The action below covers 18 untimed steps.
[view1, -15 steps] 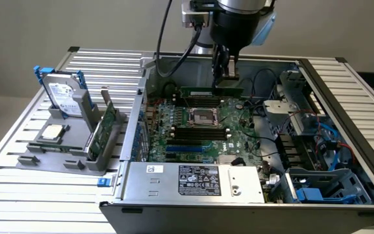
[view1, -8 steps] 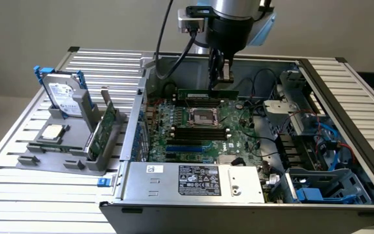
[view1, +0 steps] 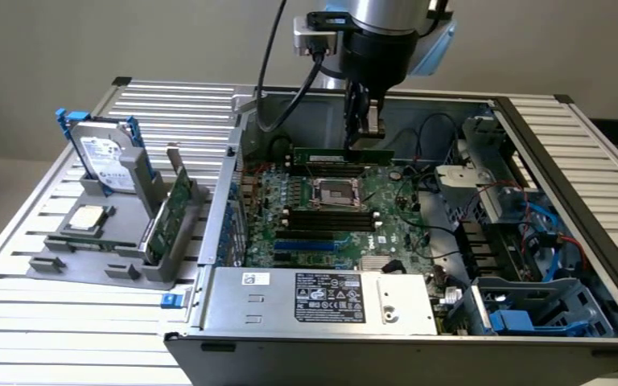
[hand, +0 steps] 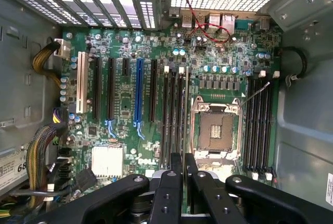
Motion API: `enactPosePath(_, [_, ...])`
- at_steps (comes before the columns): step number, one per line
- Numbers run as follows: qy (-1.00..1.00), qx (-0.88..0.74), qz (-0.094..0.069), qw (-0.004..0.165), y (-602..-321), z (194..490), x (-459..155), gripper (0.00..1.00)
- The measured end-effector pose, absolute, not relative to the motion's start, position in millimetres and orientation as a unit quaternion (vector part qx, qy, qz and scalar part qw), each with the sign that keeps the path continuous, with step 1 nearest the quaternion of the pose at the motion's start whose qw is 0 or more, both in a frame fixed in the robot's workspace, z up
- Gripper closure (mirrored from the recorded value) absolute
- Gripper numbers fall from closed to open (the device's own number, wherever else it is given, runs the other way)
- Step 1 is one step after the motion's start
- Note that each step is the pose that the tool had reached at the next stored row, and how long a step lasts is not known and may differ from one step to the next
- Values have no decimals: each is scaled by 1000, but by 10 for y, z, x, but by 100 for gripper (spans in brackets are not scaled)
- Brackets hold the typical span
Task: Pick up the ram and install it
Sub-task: 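Pick up the ram and move it above insertion slot, then insert the ram into the slot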
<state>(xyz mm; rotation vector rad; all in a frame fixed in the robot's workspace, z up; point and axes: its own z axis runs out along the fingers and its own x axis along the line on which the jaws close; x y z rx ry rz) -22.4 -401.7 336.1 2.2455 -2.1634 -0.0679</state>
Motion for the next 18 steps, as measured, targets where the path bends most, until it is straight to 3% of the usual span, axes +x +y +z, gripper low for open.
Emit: enactPosePath(18, [-694, 720, -22, 11, -4019, 3323, -228, 86])
